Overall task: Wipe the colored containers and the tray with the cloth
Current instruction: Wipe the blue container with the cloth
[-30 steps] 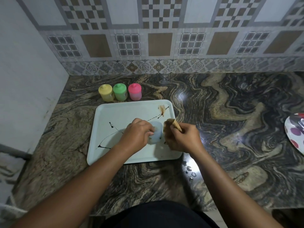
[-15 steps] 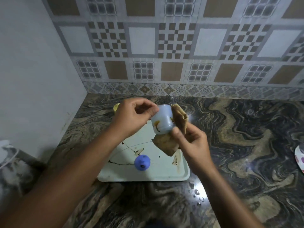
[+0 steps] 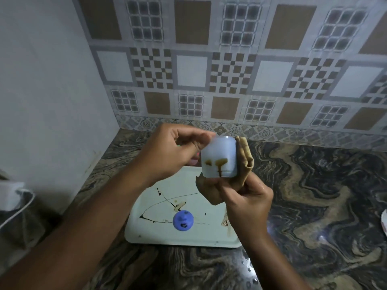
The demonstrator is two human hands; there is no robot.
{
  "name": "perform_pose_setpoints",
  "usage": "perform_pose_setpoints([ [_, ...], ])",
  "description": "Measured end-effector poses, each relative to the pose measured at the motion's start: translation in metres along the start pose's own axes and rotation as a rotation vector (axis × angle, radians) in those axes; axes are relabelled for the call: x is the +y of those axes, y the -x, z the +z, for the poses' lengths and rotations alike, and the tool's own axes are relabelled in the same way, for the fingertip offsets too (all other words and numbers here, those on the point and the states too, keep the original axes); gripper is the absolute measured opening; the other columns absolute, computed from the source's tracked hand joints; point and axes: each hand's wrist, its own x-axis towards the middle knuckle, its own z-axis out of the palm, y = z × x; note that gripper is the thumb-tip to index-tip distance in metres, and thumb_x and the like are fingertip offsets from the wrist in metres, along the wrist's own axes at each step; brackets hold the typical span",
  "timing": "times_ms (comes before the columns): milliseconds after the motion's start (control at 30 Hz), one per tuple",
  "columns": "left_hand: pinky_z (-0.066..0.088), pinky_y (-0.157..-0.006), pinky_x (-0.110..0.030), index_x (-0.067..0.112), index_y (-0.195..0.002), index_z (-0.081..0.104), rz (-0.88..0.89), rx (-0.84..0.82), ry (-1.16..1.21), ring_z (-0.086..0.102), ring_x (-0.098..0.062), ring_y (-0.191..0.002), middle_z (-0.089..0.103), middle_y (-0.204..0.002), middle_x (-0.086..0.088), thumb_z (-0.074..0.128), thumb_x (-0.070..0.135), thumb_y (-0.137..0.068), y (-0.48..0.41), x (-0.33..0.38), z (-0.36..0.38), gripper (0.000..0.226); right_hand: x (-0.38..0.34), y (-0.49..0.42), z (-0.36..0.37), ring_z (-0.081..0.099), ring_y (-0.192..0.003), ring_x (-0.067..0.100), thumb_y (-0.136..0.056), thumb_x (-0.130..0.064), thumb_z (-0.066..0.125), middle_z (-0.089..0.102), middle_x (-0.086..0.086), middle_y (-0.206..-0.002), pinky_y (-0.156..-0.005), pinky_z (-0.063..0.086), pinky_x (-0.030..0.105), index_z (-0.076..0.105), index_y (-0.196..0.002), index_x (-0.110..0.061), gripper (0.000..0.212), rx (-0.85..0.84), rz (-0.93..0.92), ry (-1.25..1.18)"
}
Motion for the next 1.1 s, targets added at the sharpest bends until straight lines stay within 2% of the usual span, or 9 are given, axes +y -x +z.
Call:
perform_pose_setpoints([
  [133, 0.059, -0.064, -0.023, 0.027, -0.081, 0.074, -0.007, 0.017, -0.029, 0.072, -0.025, -0.077, 0.075, -0.082, -0.007, 0.071, 0.030, -0.081, -0.005, 0.000, 0.003, 0.004, 0.000, -0.001, 0.001, 0.067, -0.066, 0.007, -0.074, -0.009, 0.086, 0.070, 0.022, -0.081, -0.060, 0.057, 0.021, 0.077, -0.088, -0.003, 0.018, -0.008, -0.124, 0.074],
  [267, 0.052, -0.064, -0.012, 0.029, -0.081, 0.074, 0.072, 0.007, -0.162, 0.070, -0.004, -0.075, 0.075, -0.081, 0.009, 0.072, 0.020, -0.087, -0.005, 0.005, 0.010, 0.011, 0.014, -0.005, -0.007, 0.063, -0.124, 0.030, -0.076, -0.021, 0.088, 0.060, 0.025, -0.135, -0.097, 0.056, 0.031, 0.055, -0.132, 0.007, 0.071, -0.027, -0.442, 0.406],
  [367, 0.056, -0.068, -0.017, 0.029, -0.095, 0.077, -0.005, -0.037, -0.039, 0.073, -0.013, -0.088, 0.078, -0.093, 0.004, 0.069, 0.034, -0.084, -0.006, 0.006, 0.007, 0.015, 0.011, -0.003, -0.005, 0.067, -0.117, 0.034, -0.079, -0.031, 0.086, 0.064, 0.031, -0.126, -0.089, 0.059, 0.042, 0.059, -0.131, 0.007, 0.070, 0.043, -0.292, 0.184],
  [467, 0.062, -0.075, -0.033, 0.030, -0.093, 0.077, -0.075, -0.054, 0.039, 0.074, -0.024, -0.090, 0.078, -0.096, -0.004, 0.068, 0.036, -0.077, -0.008, 0.003, 0.004, 0.019, 0.005, -0.005, -0.001, 0.069, -0.089, 0.012, -0.076, -0.025, 0.083, 0.068, 0.037, -0.107, -0.074, 0.061, 0.029, 0.065, -0.119, 0.013, 0.061, 0.063, -0.139, -0.020],
  [567, 0.063, -0.071, -0.035, 0.024, -0.080, 0.076, -0.068, 0.008, 0.050, 0.073, -0.022, -0.080, 0.075, -0.086, -0.009, 0.072, 0.026, -0.079, -0.010, 0.005, 0.007, 0.004, 0.003, -0.006, -0.001, 0.070, -0.107, 0.023, -0.084, -0.036, 0.081, 0.067, 0.030, -0.121, -0.084, 0.061, 0.040, 0.064, -0.124, 0.008, 0.062, 0.033, -0.334, 0.303],
  [667, 0.058, -0.067, -0.020, 0.029, -0.081, 0.075, 0.052, 0.007, -0.156, 0.071, -0.011, -0.078, 0.076, -0.082, 0.003, 0.073, 0.023, -0.085, -0.006, 0.010, 0.012, 0.007, 0.004, -0.008, -0.004, 0.055, -0.133, 0.015, -0.081, -0.027, 0.085, 0.053, 0.024, -0.142, -0.098, 0.055, 0.028, 0.057, -0.132, 0.001, 0.064, -0.007, -0.551, 0.532],
  [833, 0.060, -0.085, -0.045, 0.024, -0.104, 0.077, -0.088, -0.094, 0.050, 0.073, -0.020, -0.100, 0.077, -0.103, 0.003, 0.066, 0.041, -0.081, -0.005, 0.011, 0.006, 0.031, 0.005, -0.007, -0.005, 0.066, -0.114, 0.028, -0.082, -0.038, 0.082, 0.063, 0.033, -0.126, -0.090, 0.058, 0.048, 0.056, -0.135, 0.002, 0.071, 0.078, -0.357, 0.184],
  [933, 0.059, -0.083, -0.055, 0.021, -0.091, 0.077, -0.130, -0.051, 0.089, 0.075, -0.015, -0.086, 0.077, -0.090, 0.004, 0.069, 0.031, -0.078, -0.007, 0.012, 0.005, 0.018, 0.005, -0.008, -0.003, 0.065, -0.115, 0.044, -0.083, -0.042, 0.080, 0.063, 0.030, -0.128, -0.087, 0.057, 0.057, 0.056, -0.139, -0.003, 0.072, 0.069, -0.326, 0.106],
  [1100, 0.061, -0.069, -0.030, 0.032, -0.083, 0.074, 0.075, -0.017, -0.132, 0.072, -0.015, -0.077, 0.075, -0.081, 0.007, 0.072, 0.020, -0.086, -0.009, 0.019, 0.008, 0.013, -0.006, -0.009, -0.005, 0.053, -0.135, 0.022, -0.082, -0.026, 0.084, 0.053, 0.027, -0.141, -0.101, 0.054, 0.031, 0.052, -0.135, 0.002, 0.068, 0.020, -0.610, 0.564],
])
